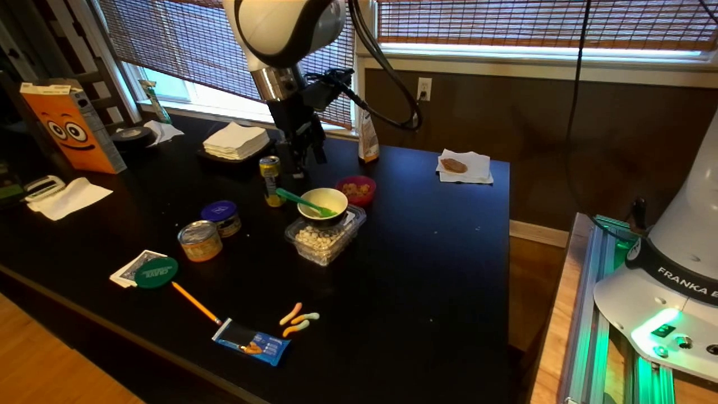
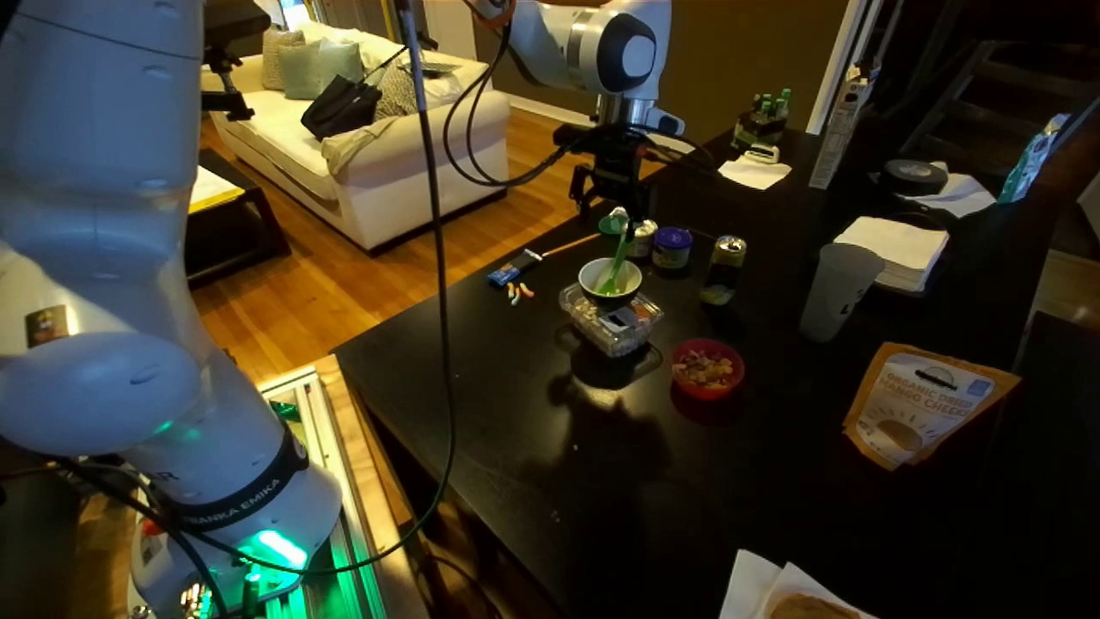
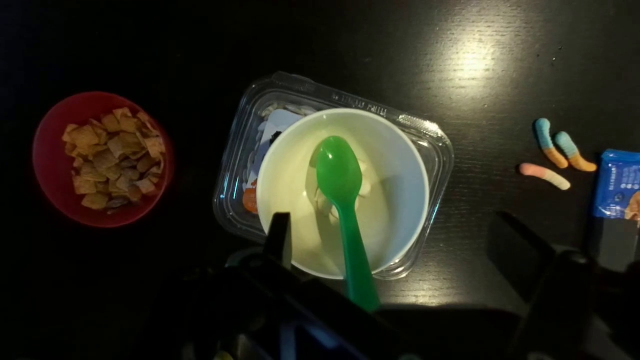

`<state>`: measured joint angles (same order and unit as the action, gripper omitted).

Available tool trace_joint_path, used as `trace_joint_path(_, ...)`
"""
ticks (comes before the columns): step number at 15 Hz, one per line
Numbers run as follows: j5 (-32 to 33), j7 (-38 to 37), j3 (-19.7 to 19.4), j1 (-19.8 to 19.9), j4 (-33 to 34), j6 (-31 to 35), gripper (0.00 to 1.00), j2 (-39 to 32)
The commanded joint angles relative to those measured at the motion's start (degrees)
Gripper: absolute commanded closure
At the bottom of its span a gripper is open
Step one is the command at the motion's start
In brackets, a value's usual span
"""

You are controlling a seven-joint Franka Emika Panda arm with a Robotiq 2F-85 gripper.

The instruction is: Use the spoon to move some items form the orange bowl to the white bowl

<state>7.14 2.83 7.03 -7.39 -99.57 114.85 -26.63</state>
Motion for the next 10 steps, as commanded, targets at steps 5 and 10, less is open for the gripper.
trace_joint_path(5, 0.3, 1.3, -0.4, -0.6, 1.7, 1.3, 0.0, -2.8)
trace_joint_path(10, 0.3, 3.0, -0.6, -0.4, 2.1, 4.9, 0.0, -5.6)
